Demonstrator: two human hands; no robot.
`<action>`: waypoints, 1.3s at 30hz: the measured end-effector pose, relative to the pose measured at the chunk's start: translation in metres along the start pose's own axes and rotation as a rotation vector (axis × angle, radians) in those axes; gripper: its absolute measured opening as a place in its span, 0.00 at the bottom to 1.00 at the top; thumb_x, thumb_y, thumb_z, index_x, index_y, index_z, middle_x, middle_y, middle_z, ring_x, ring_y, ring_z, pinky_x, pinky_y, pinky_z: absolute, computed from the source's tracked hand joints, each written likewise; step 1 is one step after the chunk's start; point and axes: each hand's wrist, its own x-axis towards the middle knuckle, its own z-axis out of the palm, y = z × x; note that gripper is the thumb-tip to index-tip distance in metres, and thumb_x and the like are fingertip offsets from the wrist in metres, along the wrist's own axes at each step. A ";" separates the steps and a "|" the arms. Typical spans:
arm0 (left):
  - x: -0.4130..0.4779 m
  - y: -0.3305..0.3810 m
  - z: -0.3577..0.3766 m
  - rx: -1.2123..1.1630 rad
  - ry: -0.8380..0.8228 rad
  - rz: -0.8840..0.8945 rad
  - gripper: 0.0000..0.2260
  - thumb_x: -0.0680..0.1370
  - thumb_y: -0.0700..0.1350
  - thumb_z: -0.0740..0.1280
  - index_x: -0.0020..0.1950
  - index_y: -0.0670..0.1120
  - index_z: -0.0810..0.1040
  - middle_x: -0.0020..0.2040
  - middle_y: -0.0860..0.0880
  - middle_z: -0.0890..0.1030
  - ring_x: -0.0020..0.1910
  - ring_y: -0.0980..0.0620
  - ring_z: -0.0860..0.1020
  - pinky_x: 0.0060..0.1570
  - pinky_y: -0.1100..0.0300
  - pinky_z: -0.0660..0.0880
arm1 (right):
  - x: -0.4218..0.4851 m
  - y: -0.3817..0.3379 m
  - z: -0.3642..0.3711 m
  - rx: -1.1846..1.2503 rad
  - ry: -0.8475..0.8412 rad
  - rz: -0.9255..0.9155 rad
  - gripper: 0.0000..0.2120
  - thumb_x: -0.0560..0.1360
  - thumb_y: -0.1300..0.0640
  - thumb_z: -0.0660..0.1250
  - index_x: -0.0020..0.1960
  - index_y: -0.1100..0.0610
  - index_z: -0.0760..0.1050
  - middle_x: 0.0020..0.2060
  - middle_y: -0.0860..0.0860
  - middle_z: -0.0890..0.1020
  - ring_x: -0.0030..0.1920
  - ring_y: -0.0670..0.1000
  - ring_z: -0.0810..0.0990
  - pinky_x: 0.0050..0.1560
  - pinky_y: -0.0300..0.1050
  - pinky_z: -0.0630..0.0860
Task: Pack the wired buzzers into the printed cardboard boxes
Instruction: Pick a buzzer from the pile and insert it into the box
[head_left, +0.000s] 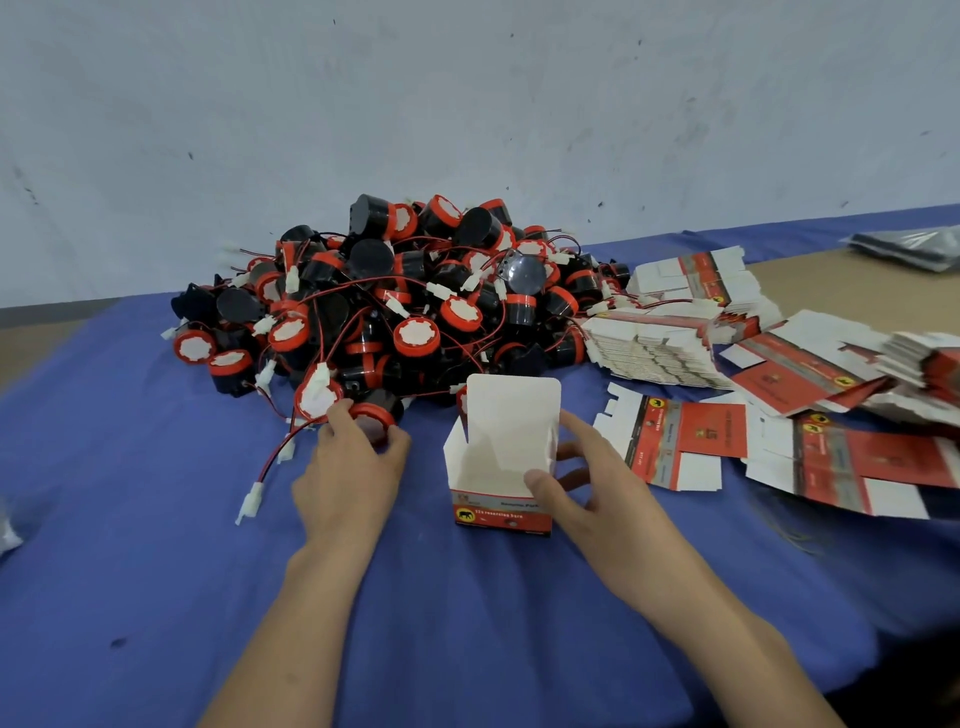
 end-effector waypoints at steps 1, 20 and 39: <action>-0.001 0.001 -0.002 -0.101 0.025 -0.019 0.18 0.78 0.56 0.63 0.65 0.50 0.67 0.54 0.51 0.79 0.53 0.43 0.78 0.44 0.52 0.68 | 0.000 -0.001 0.000 0.003 -0.009 0.001 0.26 0.80 0.43 0.65 0.74 0.33 0.60 0.58 0.38 0.77 0.52 0.36 0.79 0.47 0.34 0.77; -0.022 -0.005 -0.098 -1.457 0.078 -0.337 0.27 0.83 0.62 0.49 0.34 0.52 0.79 0.27 0.53 0.70 0.24 0.53 0.68 0.24 0.64 0.68 | 0.005 -0.013 0.035 -0.026 -0.088 -0.018 0.39 0.69 0.25 0.60 0.75 0.27 0.47 0.67 0.33 0.66 0.58 0.35 0.76 0.58 0.40 0.77; -0.072 0.005 -0.085 -0.158 -0.040 0.778 0.28 0.77 0.73 0.54 0.71 0.60 0.65 0.71 0.54 0.71 0.63 0.56 0.72 0.53 0.54 0.79 | -0.017 -0.076 0.044 0.552 -0.171 -0.202 0.12 0.78 0.45 0.69 0.61 0.41 0.78 0.57 0.44 0.83 0.59 0.47 0.82 0.55 0.36 0.79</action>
